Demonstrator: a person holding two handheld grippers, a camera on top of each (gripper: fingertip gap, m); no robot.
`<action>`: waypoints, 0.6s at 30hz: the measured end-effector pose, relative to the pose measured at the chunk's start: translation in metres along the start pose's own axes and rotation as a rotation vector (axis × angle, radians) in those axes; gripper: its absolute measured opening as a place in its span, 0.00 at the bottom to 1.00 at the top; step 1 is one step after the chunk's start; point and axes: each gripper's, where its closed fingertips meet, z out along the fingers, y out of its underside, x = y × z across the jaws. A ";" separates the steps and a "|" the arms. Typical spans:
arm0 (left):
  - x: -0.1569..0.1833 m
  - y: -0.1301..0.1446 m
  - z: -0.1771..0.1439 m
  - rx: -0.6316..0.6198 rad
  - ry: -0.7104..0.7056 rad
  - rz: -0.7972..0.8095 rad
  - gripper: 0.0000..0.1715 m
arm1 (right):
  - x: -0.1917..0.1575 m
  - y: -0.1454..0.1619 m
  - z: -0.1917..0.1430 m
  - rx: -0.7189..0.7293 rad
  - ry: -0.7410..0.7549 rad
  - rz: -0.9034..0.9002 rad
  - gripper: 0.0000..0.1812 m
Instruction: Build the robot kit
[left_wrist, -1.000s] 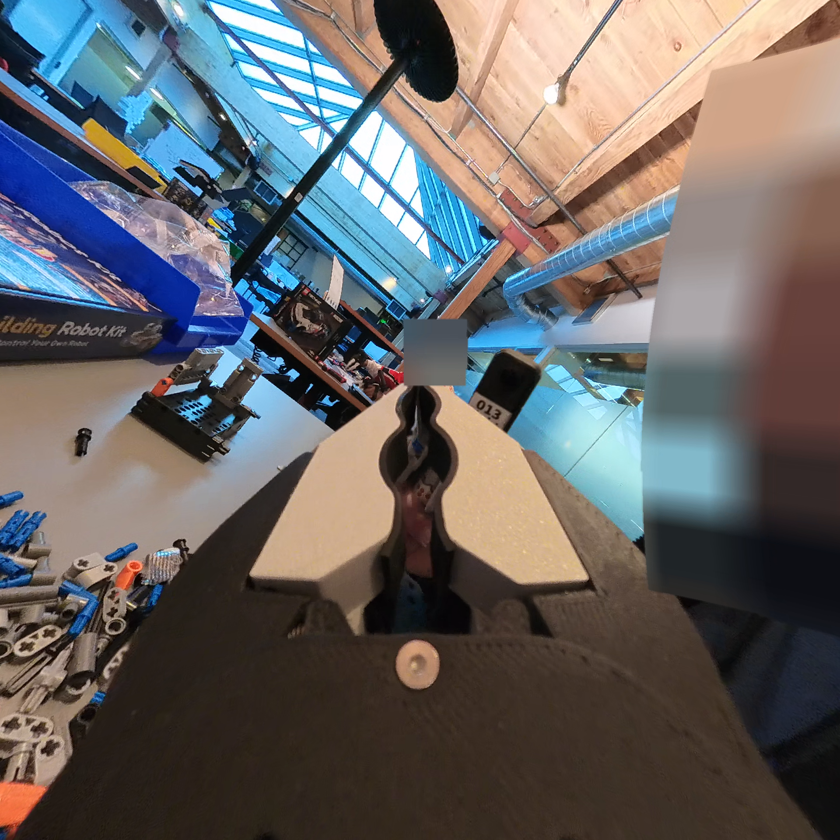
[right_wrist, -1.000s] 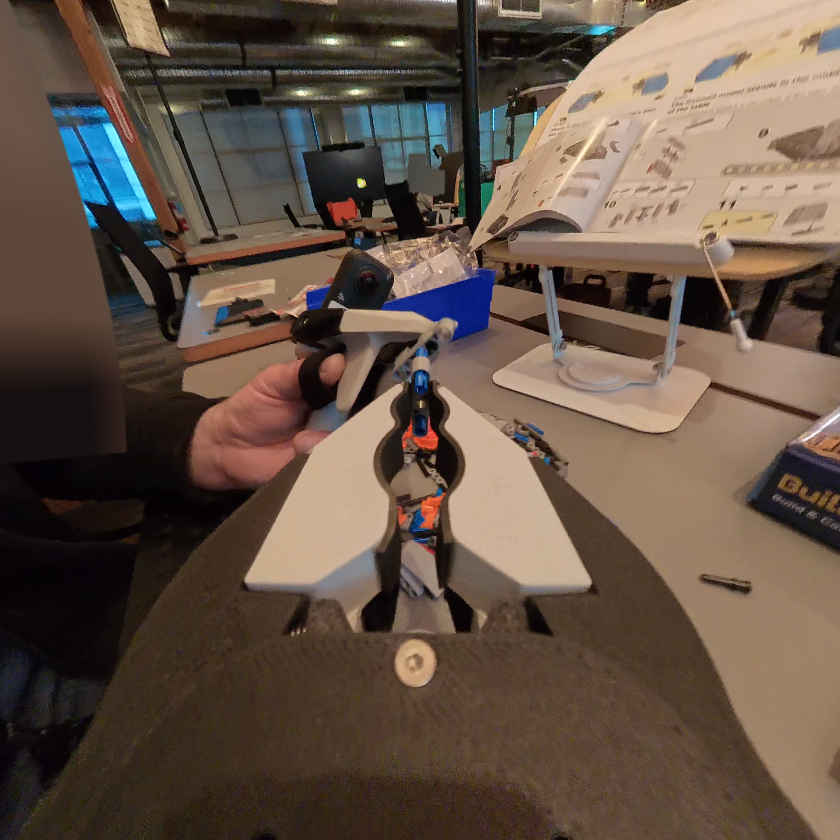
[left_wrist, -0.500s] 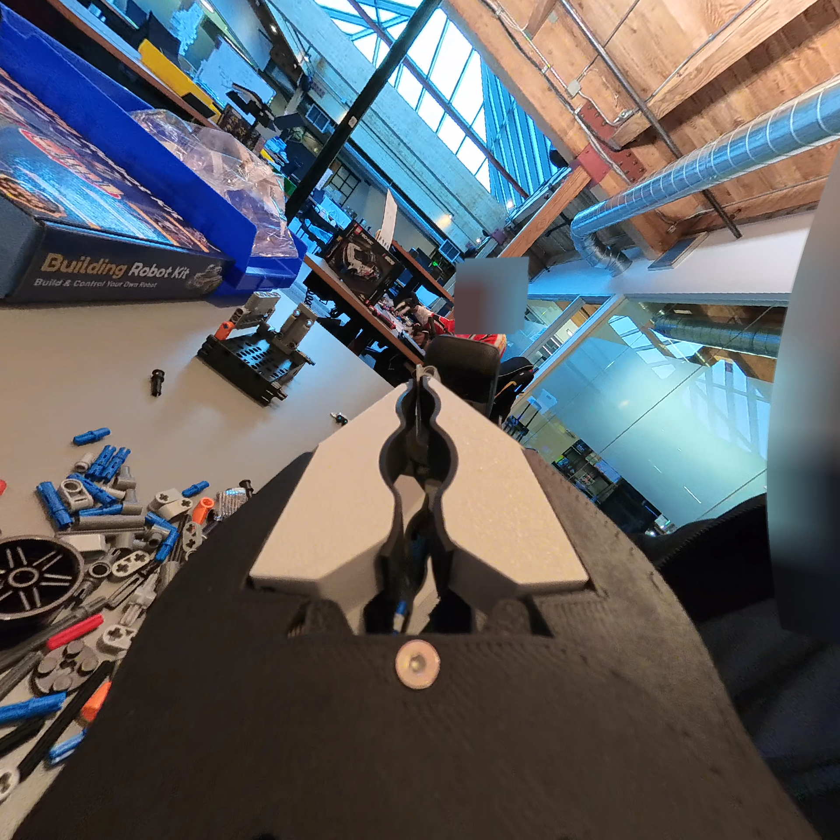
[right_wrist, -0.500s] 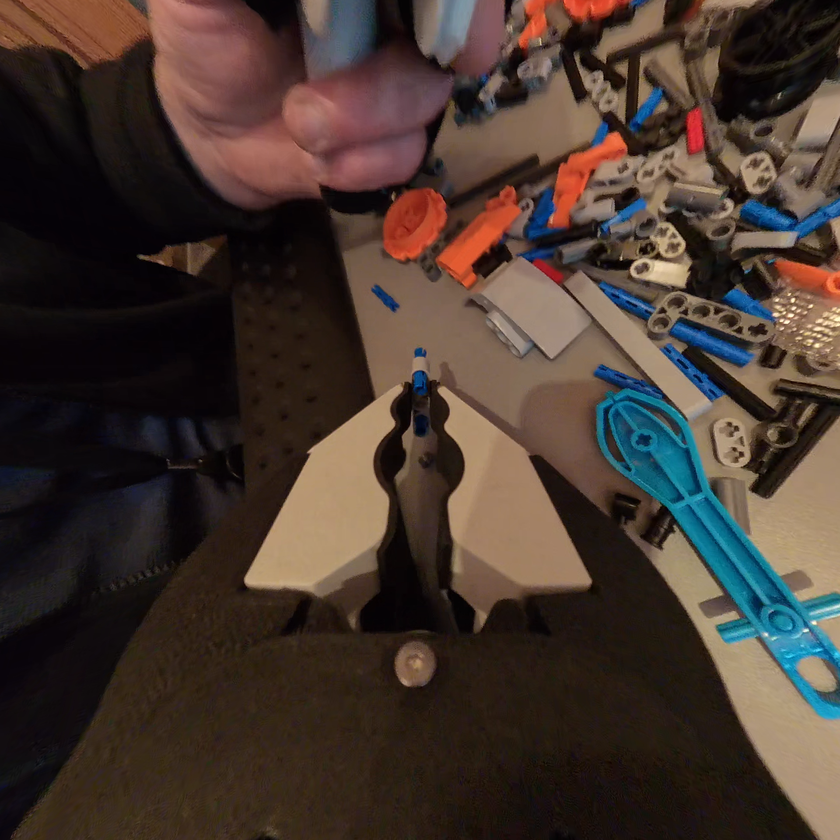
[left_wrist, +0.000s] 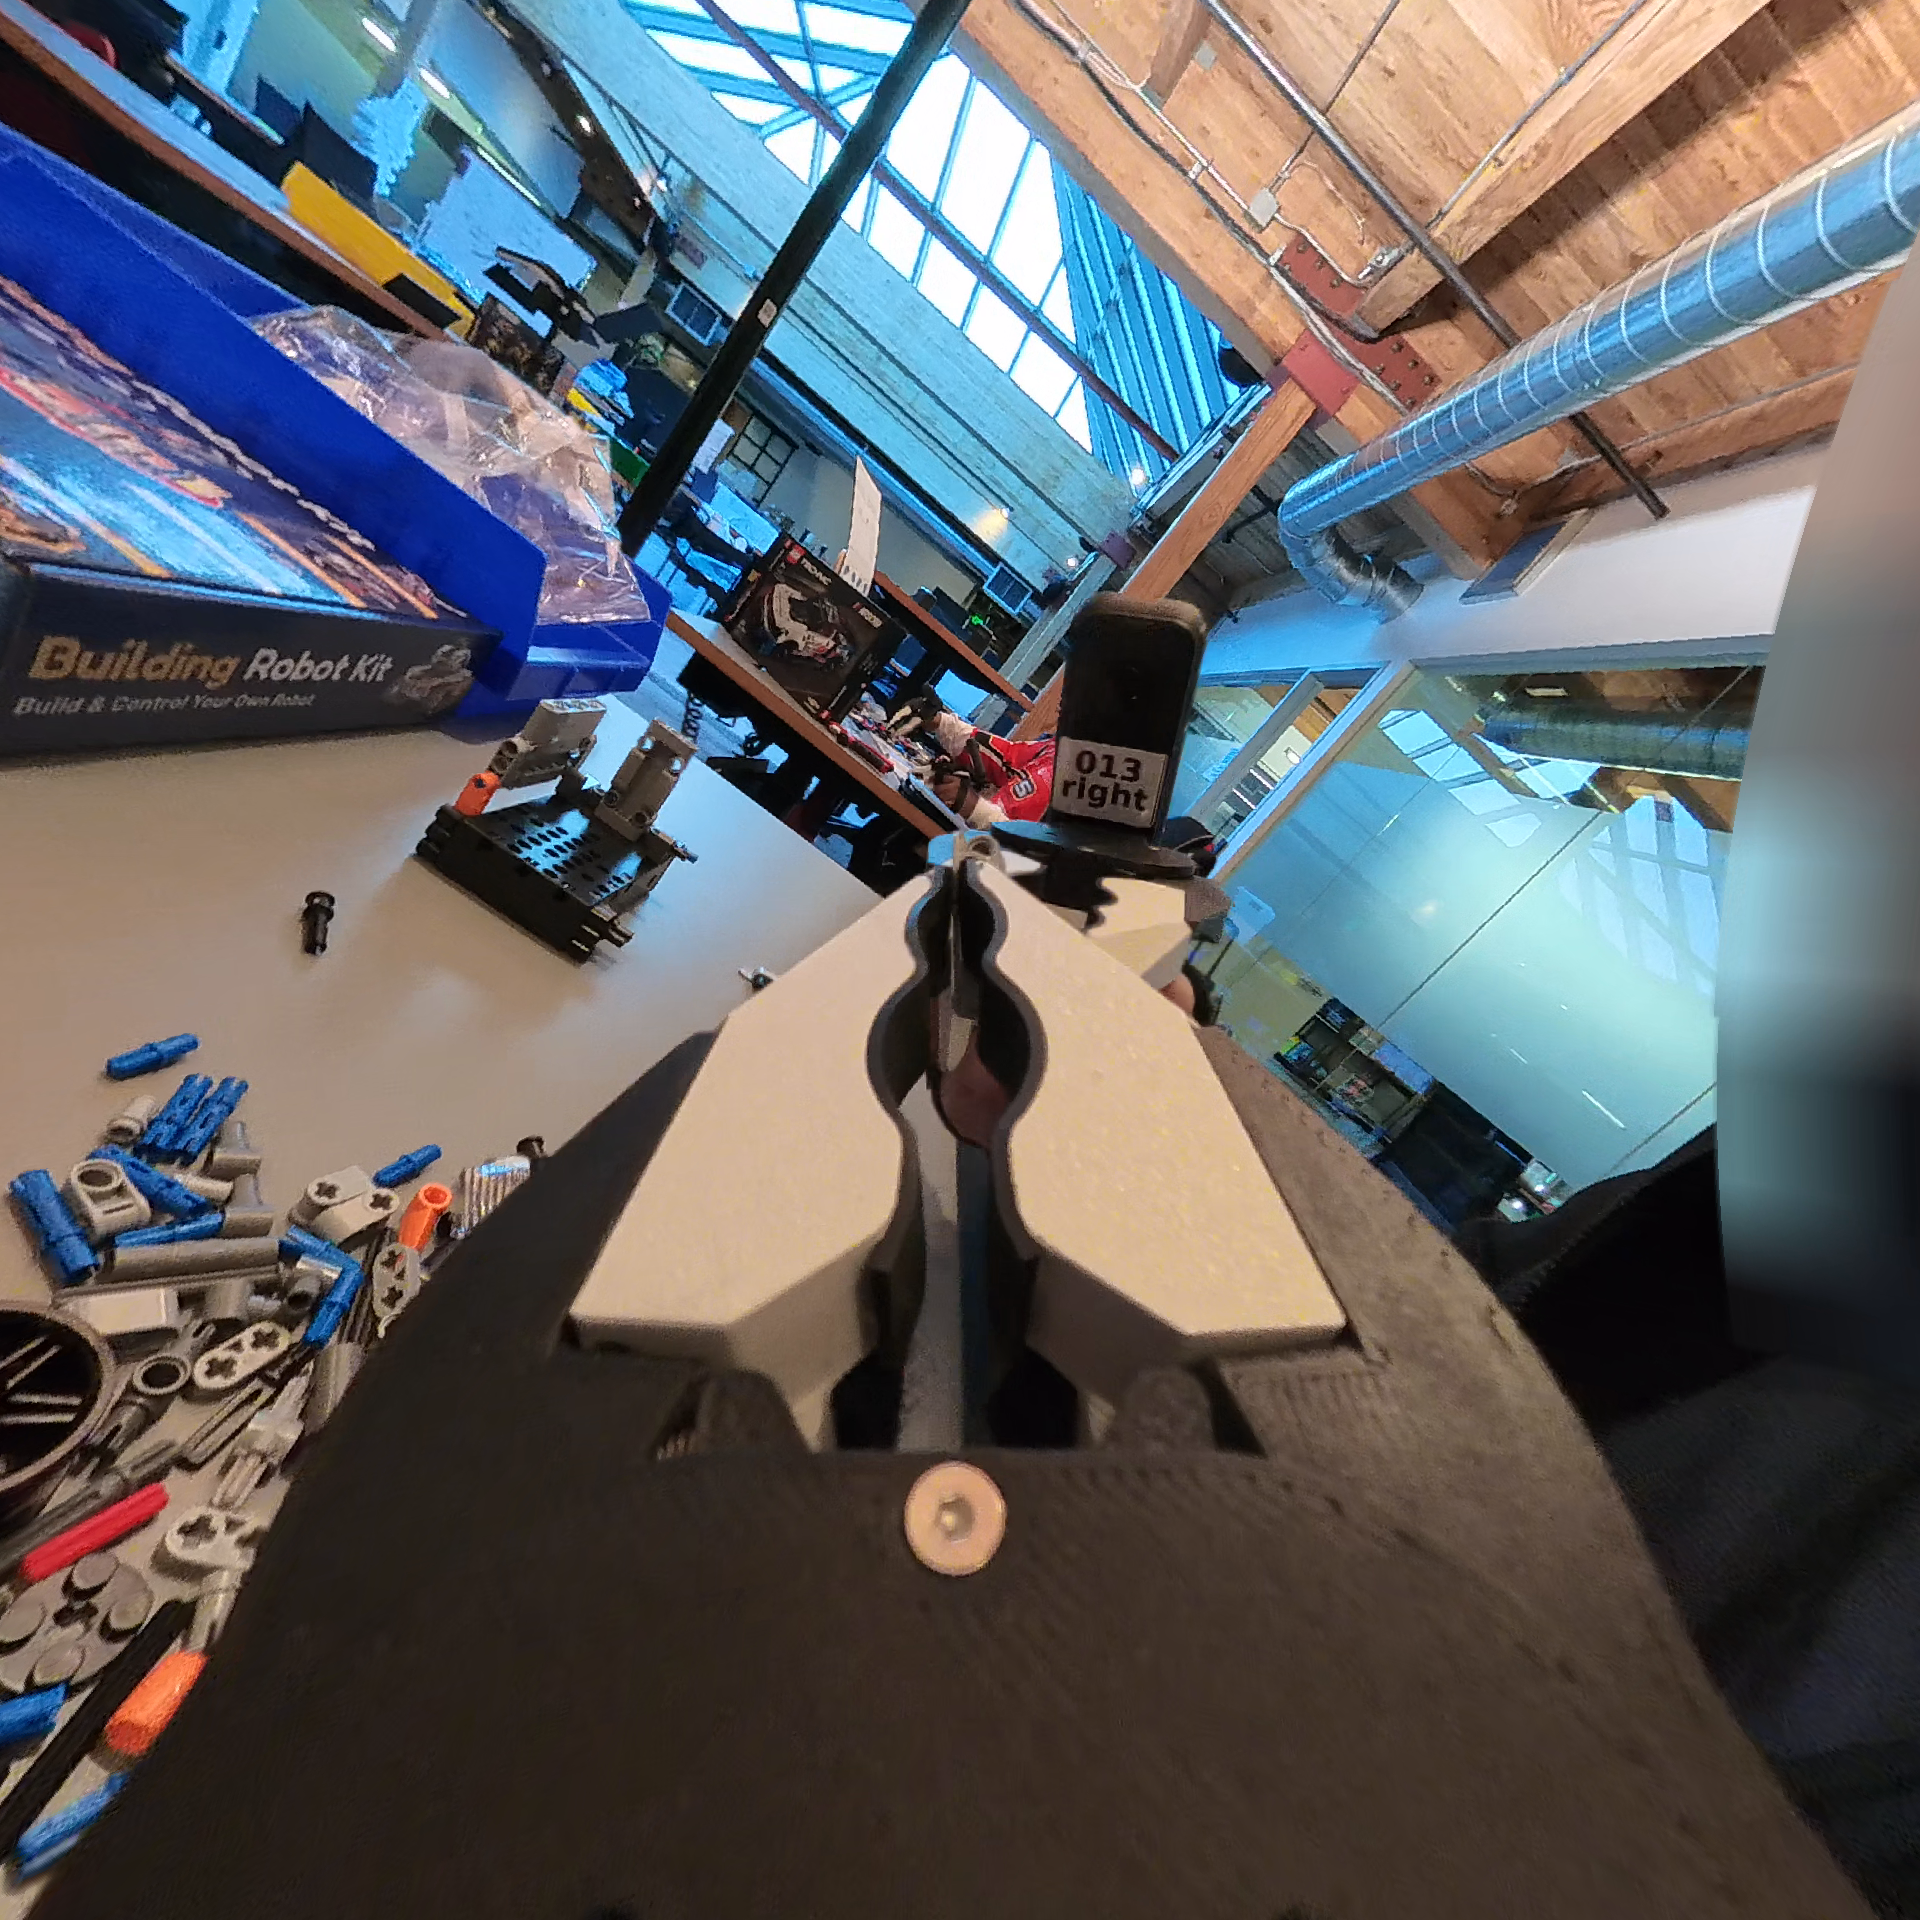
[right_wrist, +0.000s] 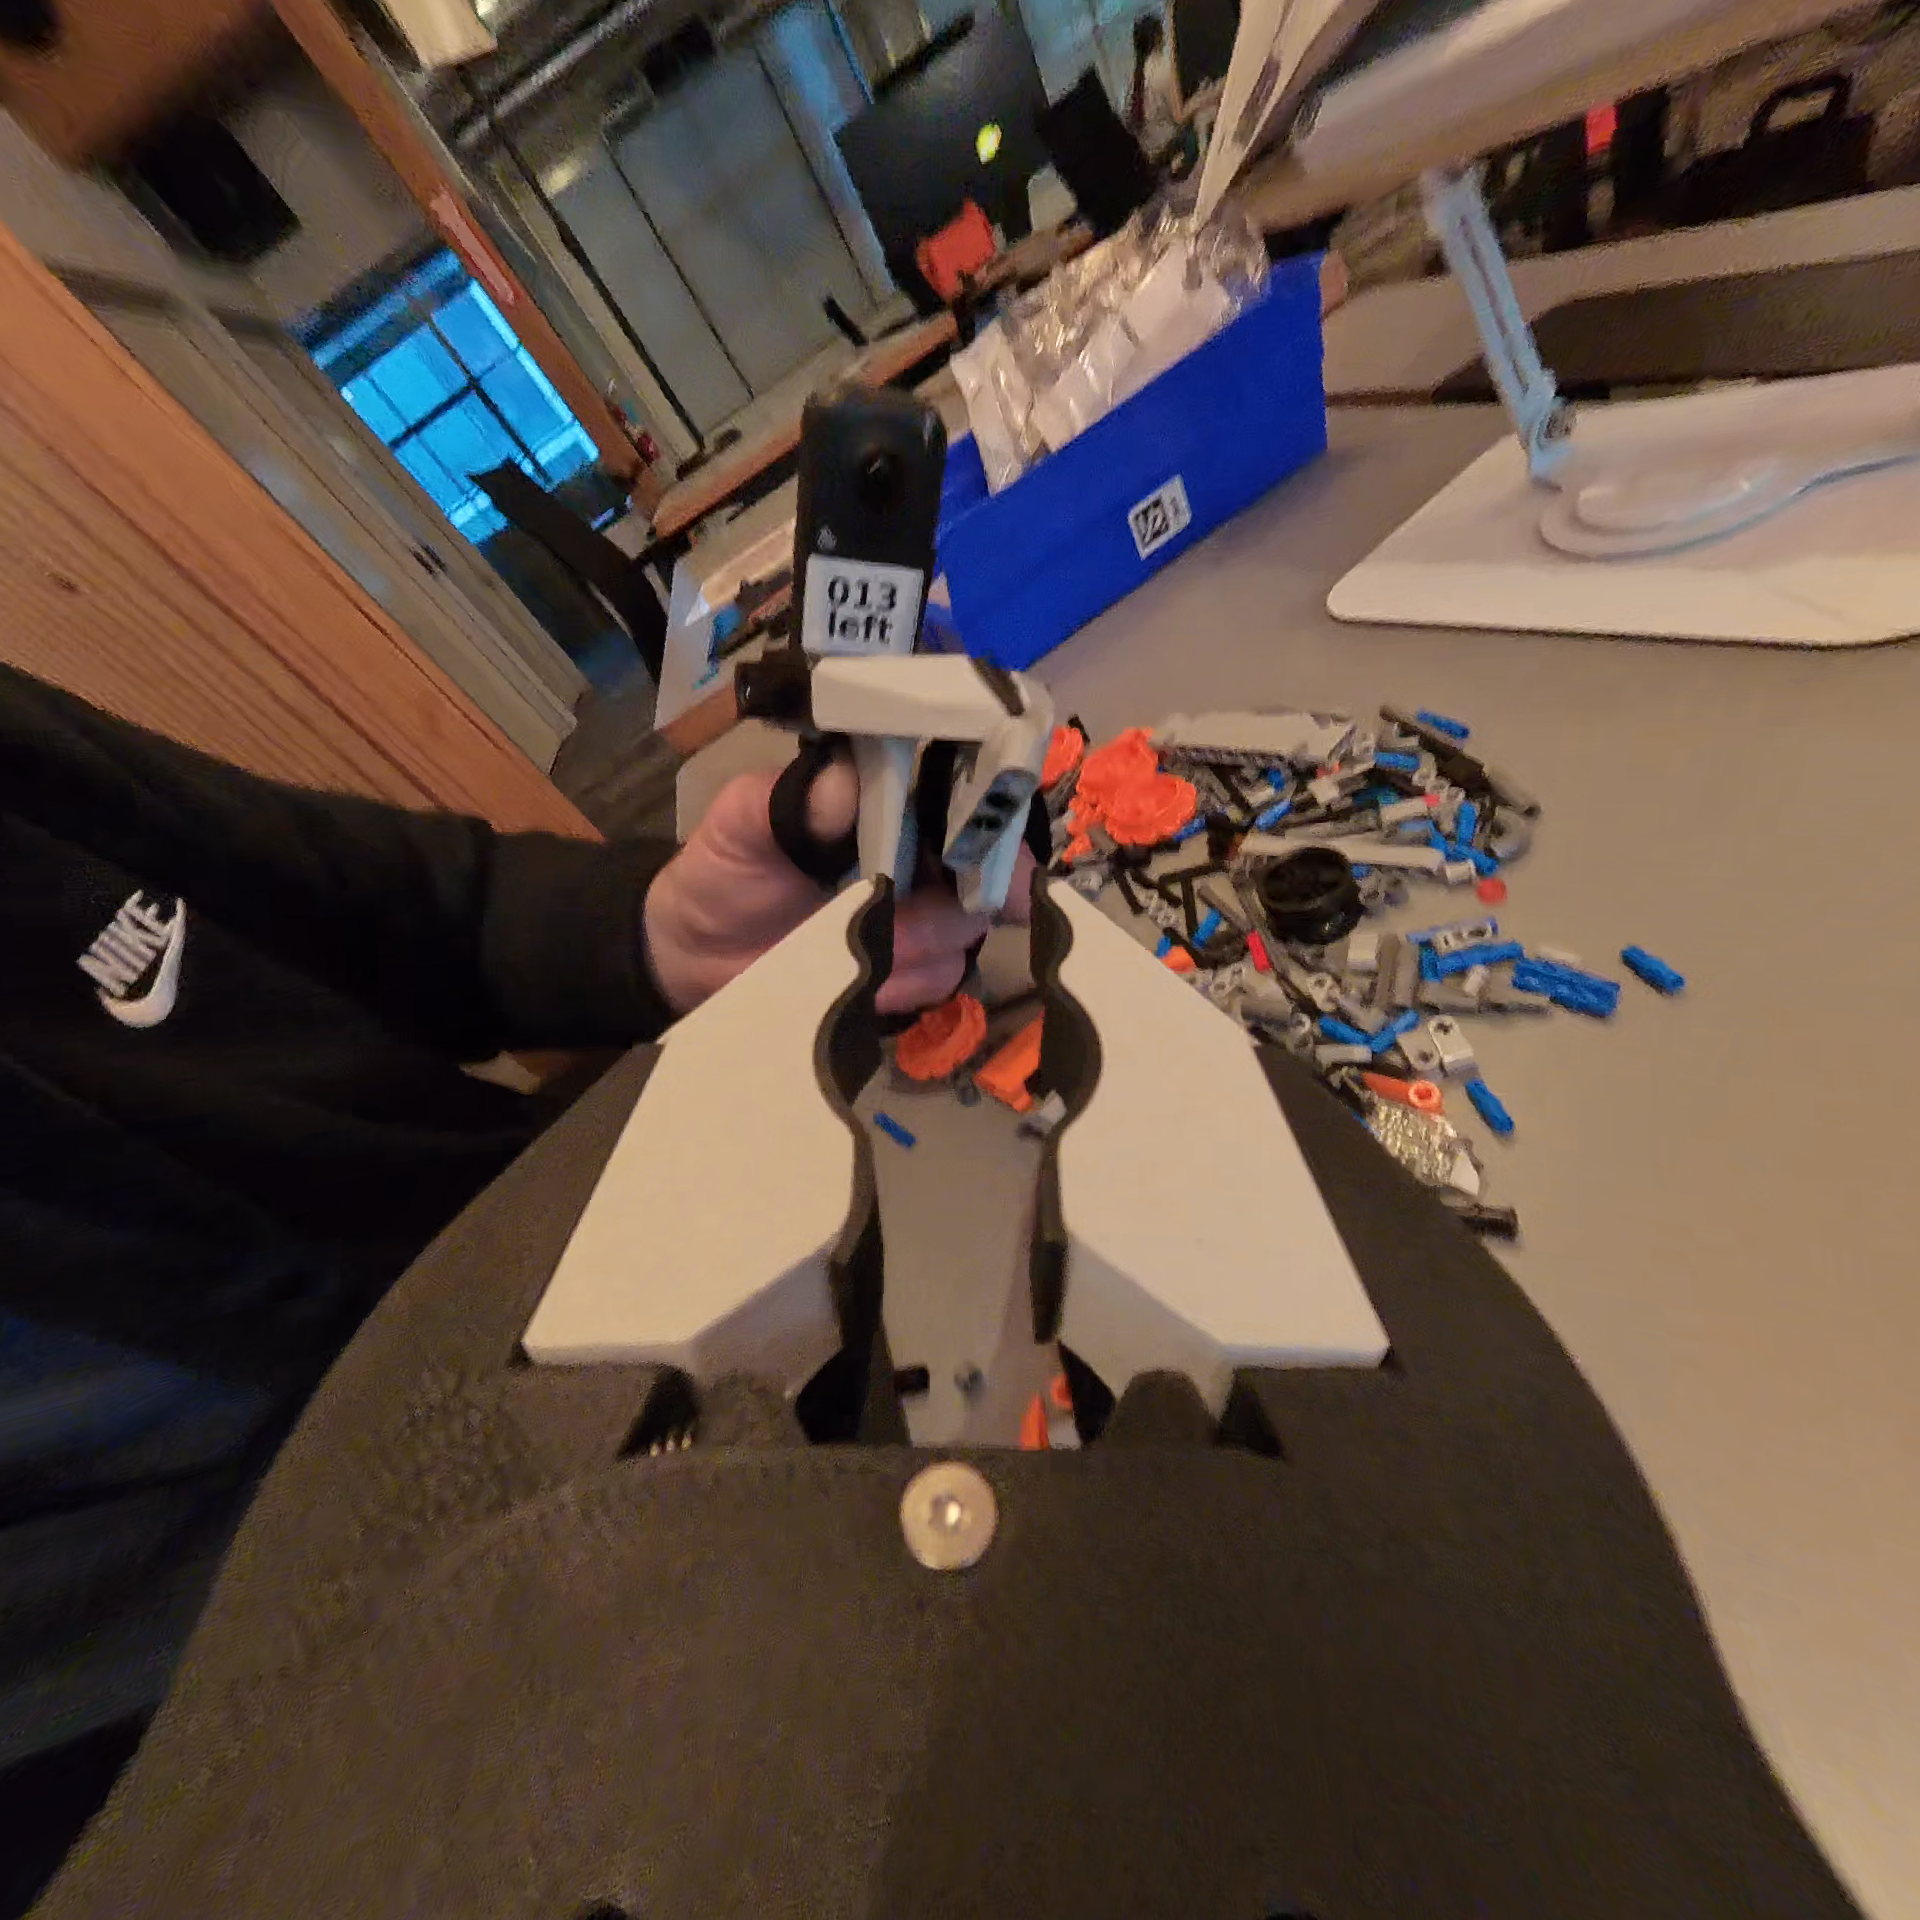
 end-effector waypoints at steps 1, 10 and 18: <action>0.001 0.001 0.001 -0.003 -0.005 0.013 0.00 | -0.003 -0.002 0.002 0.013 -0.025 0.014 0.12; 0.015 -0.003 0.003 0.021 0.054 0.055 0.00 | -0.006 -0.011 0.002 0.073 -0.055 0.002 0.02; 0.023 0.007 0.005 -0.100 0.076 0.139 0.12 | -0.012 -0.013 -0.003 0.063 -0.105 -0.014 0.02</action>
